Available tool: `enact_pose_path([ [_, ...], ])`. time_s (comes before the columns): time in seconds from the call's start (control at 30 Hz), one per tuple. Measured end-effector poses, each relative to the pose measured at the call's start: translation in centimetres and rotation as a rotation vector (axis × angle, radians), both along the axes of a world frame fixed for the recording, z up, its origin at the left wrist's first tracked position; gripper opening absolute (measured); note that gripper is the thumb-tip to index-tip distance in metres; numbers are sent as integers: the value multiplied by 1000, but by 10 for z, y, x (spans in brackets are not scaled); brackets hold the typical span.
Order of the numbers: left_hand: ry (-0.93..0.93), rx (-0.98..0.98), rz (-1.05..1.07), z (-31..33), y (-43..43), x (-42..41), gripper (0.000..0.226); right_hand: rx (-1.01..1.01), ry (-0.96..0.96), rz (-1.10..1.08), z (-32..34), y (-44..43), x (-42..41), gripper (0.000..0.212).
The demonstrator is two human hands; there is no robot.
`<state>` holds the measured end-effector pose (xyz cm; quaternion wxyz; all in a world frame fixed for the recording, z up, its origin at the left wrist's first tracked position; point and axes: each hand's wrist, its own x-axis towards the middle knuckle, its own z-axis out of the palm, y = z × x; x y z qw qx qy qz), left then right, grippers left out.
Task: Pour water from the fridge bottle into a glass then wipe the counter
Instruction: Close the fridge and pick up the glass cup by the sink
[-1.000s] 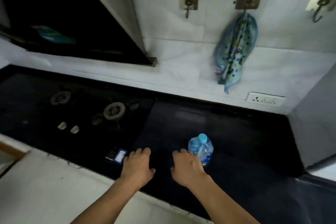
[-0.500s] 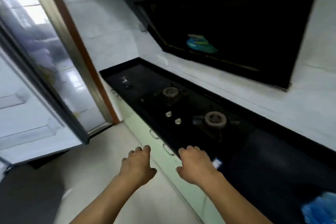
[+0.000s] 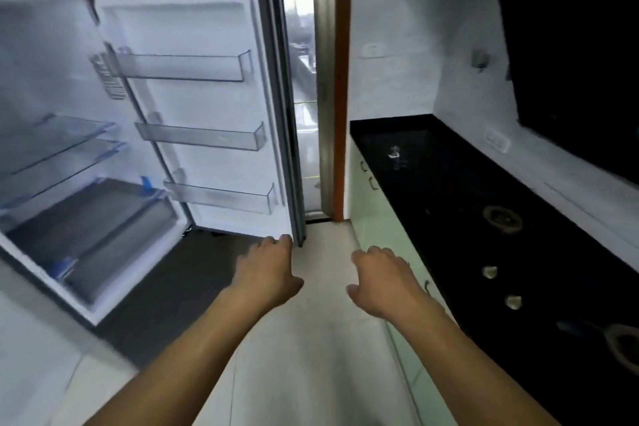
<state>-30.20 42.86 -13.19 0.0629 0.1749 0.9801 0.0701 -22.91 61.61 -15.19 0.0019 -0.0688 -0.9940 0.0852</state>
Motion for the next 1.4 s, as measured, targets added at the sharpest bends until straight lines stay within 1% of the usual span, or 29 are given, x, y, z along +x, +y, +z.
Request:
enact_pose_path([
  [0.1,-3,-14,68,5,-11,-30,58,-19,23,76,1,-7,-49,31],
  [0.2,12,-25,127,11,-13,-64,49,-79,30,165,1,-7,-101,26],
  [0.33,52,-16,198,17,-3,-117,54,-115,59,276,-2,4,-175,17],
  [0.43,90,8,260,24,15,-162,58,-155,96,325,3,23,-238,28],
  [0.6,175,63,344,37,44,-234,64,-301,184,420,25,55,-333,38],
  [0.77,317,94,377,49,63,-298,70,-498,281,432,42,69,-403,63],
  [0.83,383,83,371,49,68,-319,71,-554,337,406,47,70,-423,68],
  [0.9,406,54,371,48,71,-337,71,-591,396,388,51,69,-439,75],
  [1.0,366,2,387,42,71,-357,69,-625,450,370,57,68,-460,87],
  [1.13,307,-30,398,27,65,-365,62,-666,448,398,57,62,-476,100],
  [1.27,345,-21,388,16,59,-366,58,-739,427,418,50,55,-484,107],
  [1.4,348,-35,403,11,52,-358,59,-778,500,426,43,49,-479,107],
])
